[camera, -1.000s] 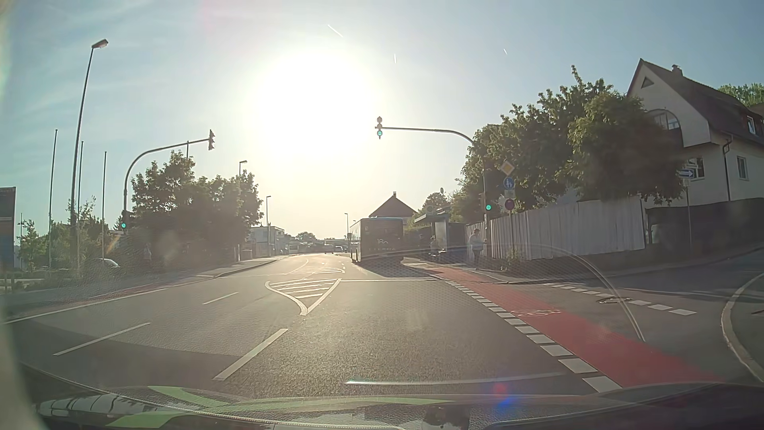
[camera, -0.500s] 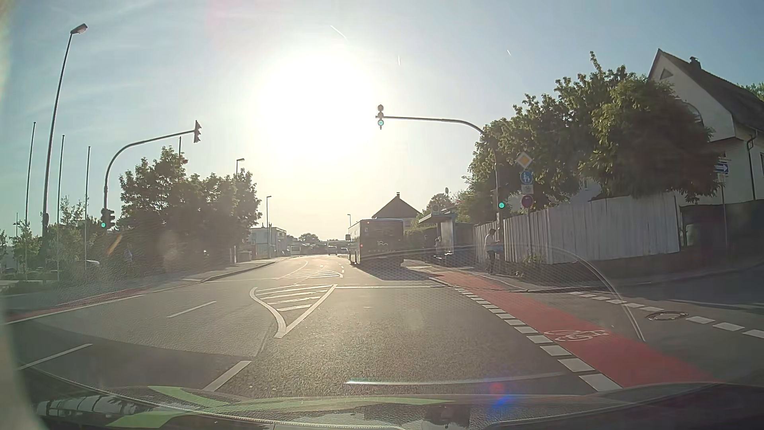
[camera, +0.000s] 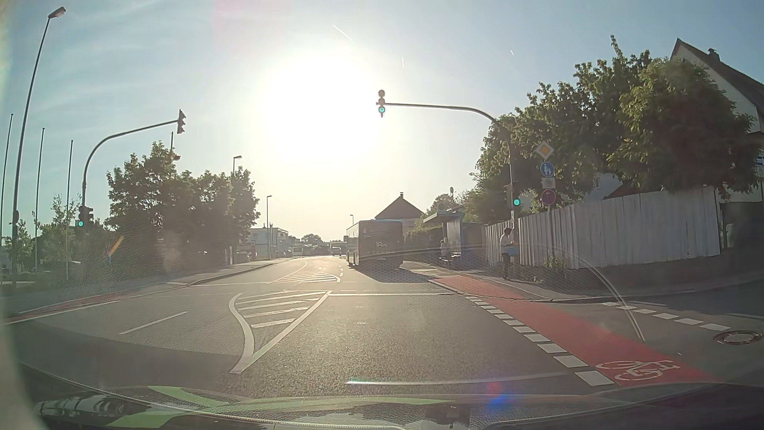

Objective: Follow the waypoints while adhering to traffic rules and regulations

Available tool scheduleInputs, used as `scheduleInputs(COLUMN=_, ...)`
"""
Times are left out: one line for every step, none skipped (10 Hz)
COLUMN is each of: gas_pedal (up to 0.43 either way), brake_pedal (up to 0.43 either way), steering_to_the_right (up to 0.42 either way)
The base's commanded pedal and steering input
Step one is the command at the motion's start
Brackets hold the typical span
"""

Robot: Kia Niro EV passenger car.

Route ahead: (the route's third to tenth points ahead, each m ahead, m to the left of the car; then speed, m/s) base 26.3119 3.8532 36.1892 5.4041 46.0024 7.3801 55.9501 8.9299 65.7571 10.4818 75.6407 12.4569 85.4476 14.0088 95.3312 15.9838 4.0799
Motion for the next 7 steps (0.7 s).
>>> scheduleInputs(gas_pedal=0.098, brake_pedal=0.0, steering_to_the_right=-0.019)
scheduleInputs(gas_pedal=0.098, brake_pedal=0.0, steering_to_the_right=-0.018)
scheduleInputs(gas_pedal=0.098, brake_pedal=0.0, steering_to_the_right=-0.019)
scheduleInputs(gas_pedal=0.098, brake_pedal=0.0, steering_to_the_right=-0.019)
scheduleInputs(gas_pedal=0.098, brake_pedal=0.0, steering_to_the_right=-0.019)
scheduleInputs(gas_pedal=0.098, brake_pedal=0.0, steering_to_the_right=-0.018)
scheduleInputs(gas_pedal=0.098, brake_pedal=0.0, steering_to_the_right=-0.02)
